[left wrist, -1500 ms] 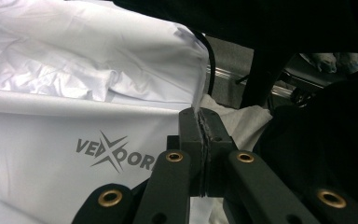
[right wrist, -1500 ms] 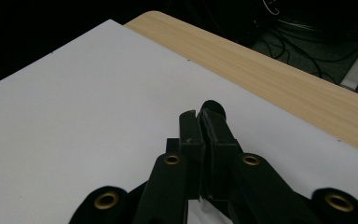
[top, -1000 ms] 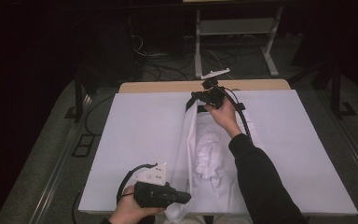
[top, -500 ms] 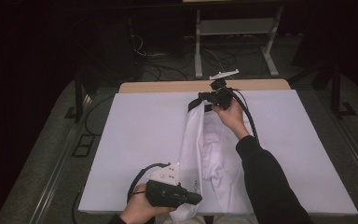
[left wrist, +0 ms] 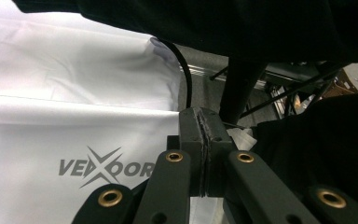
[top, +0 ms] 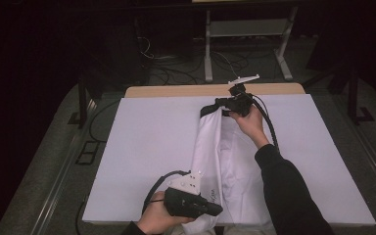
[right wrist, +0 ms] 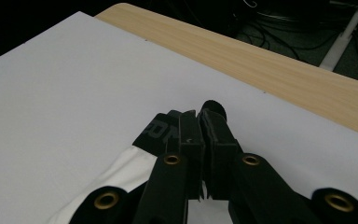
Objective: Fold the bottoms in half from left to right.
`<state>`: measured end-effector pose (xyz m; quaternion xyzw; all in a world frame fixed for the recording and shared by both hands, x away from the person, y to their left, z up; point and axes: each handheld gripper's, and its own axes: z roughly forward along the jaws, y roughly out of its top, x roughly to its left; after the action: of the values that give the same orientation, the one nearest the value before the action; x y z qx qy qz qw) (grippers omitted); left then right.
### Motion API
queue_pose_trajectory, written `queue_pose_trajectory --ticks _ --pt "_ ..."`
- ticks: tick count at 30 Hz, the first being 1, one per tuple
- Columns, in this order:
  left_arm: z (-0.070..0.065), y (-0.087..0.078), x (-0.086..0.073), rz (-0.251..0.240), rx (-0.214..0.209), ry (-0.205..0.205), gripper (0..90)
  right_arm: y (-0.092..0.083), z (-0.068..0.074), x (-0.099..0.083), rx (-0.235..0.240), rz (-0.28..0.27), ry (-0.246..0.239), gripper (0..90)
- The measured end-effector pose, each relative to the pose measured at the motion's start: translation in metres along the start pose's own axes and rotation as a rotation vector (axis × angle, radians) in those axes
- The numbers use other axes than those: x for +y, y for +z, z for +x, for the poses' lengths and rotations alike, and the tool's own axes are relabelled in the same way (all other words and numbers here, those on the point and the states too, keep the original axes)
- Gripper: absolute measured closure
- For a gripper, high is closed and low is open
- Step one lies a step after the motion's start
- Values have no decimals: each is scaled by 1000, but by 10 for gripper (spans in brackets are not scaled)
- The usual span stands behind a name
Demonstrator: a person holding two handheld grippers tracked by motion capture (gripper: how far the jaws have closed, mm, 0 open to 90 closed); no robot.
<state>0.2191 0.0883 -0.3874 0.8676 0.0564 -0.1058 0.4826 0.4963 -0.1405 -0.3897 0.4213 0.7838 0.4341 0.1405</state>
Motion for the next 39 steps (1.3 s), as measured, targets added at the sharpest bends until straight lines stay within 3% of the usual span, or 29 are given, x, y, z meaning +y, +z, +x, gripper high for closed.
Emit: queue_pose_trajectory --ticks 16,39 --pt "3 28 13 8 -45 20 875 -9 -20 -13 8 0 28 858" --pt "7 58 30 6 -81 49 877 -21 -38 -21 23 14 22 858"
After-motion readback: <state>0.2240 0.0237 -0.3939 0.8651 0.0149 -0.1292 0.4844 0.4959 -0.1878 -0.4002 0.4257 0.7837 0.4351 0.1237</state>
